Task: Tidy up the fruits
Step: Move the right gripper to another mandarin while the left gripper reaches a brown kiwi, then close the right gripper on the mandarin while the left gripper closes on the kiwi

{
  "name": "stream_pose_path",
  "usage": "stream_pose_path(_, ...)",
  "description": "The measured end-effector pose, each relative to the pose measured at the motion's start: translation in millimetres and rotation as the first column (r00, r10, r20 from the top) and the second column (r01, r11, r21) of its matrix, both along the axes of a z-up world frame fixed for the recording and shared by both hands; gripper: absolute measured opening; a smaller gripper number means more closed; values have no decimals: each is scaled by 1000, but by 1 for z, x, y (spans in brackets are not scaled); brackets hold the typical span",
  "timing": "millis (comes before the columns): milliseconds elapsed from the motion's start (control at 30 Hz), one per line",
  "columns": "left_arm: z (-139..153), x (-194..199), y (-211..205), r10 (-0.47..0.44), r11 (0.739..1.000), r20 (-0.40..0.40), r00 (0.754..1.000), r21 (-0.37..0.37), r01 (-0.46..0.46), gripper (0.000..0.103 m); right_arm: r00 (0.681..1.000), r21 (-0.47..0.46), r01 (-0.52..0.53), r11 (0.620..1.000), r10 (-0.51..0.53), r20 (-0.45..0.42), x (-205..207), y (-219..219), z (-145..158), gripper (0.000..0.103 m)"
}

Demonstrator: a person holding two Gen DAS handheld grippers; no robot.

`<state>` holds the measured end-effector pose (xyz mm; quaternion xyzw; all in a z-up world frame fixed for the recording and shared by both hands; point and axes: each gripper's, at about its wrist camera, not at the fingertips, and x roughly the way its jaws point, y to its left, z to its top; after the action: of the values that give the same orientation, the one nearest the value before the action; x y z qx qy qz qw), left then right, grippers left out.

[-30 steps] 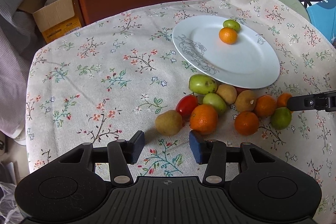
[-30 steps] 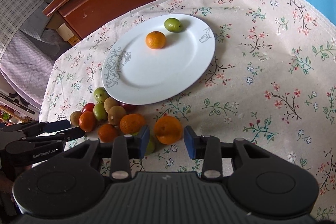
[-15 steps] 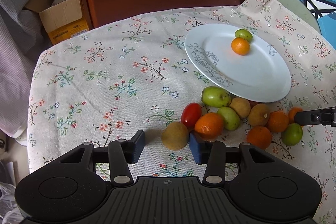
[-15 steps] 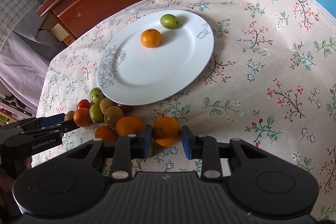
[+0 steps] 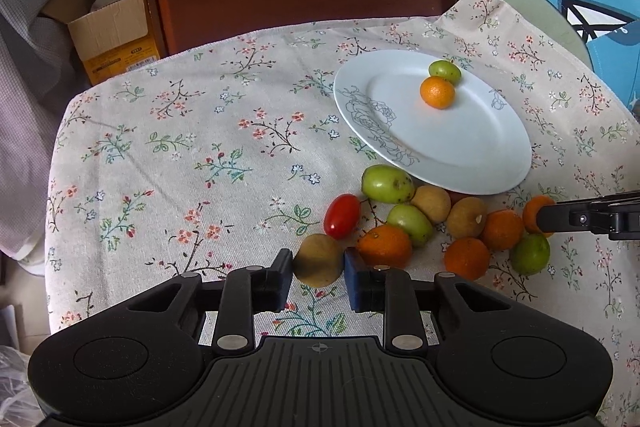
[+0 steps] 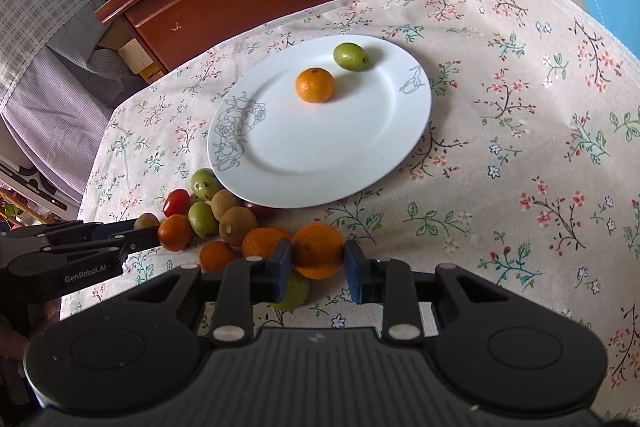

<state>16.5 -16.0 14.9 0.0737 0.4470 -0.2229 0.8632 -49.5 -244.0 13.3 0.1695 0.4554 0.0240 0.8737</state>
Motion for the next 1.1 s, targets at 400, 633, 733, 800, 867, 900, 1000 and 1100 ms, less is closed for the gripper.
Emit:
stream_pose_path(400,26,-8,-9,-18,998,57,998,-65,22,25,997,-25,-38,999,40,68,-1,8,12,28)
stream_pose_path(633,37,-8,-23,-48,995,79,996,-88,55,25,992,-52,-77,996,81,93,1,12,19,28)
stream_pose_path(733,40,-3,-28,-58,994,86,995,-87,65,25,991,-69,-87,994,94,96,4,13,21,28)
stream_pose_path(800,41,0,-32,-63,994,88,994,-87,71,25,990,-80,-91,993,99,99,6,13,22,28)
stream_pose_path(867,43,4,-36,-71,993,96,993,-83,79,25,990,-83,-93,992,101,103,8,12,23,28)
stream_pose_path(900,43,5,-38,-75,993,97,992,-85,84,25,989,-83,-93,992,102,106,9,11,24,28)
stream_pose_path(1000,45,11,-42,-85,991,97,992,-93,94,25,987,-101,-97,990,108,115,14,10,26,28)
stream_pose_path(1100,45,18,-47,-96,990,99,990,-93,105,25,987,-104,-89,991,102,121,20,6,27,28)
